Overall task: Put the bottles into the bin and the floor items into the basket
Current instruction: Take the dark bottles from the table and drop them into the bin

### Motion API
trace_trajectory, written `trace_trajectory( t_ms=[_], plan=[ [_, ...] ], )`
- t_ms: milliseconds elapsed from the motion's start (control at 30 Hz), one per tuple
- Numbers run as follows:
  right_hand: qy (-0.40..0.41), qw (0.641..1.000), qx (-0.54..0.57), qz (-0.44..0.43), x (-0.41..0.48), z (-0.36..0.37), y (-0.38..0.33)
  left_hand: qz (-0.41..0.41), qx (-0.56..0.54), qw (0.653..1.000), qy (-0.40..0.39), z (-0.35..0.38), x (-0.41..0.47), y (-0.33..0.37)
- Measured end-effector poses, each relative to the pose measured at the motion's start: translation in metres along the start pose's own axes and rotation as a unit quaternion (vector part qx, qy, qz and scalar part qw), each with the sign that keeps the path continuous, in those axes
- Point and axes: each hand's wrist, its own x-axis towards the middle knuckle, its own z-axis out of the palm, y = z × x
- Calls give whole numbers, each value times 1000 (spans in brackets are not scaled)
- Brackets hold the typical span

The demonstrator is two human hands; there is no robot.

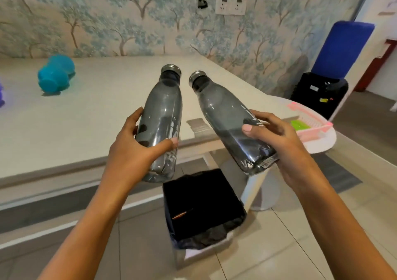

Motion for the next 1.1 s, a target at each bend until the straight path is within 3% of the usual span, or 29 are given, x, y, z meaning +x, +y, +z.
trace_trajectory(
  t_ms=[367,500,667,800,900,1000,1100],
  plan=[
    [19,993,-65,93,-73,-106,42,-90,-20,987,-135,65,-88,-19],
    [20,980,-106,167,-78,-114,70,-161,-15,963,-216,71,-94,-45],
    [20,955,-130,265,-62,-101,120,-224,41,938,-263,99,-87,-85],
    [47,926,-142,346,-42,-82,169,-267,89,926,-252,130,-77,-123],
    [16,904,-51,424,-23,-71,207,-331,110,910,-223,151,-68,-146],
    [-12,875,57,480,-4,-66,241,-408,67,892,-184,165,-55,-174],
    [-3,860,57,508,17,-60,280,-442,28,880,-173,171,-42,-199]
  ],
)
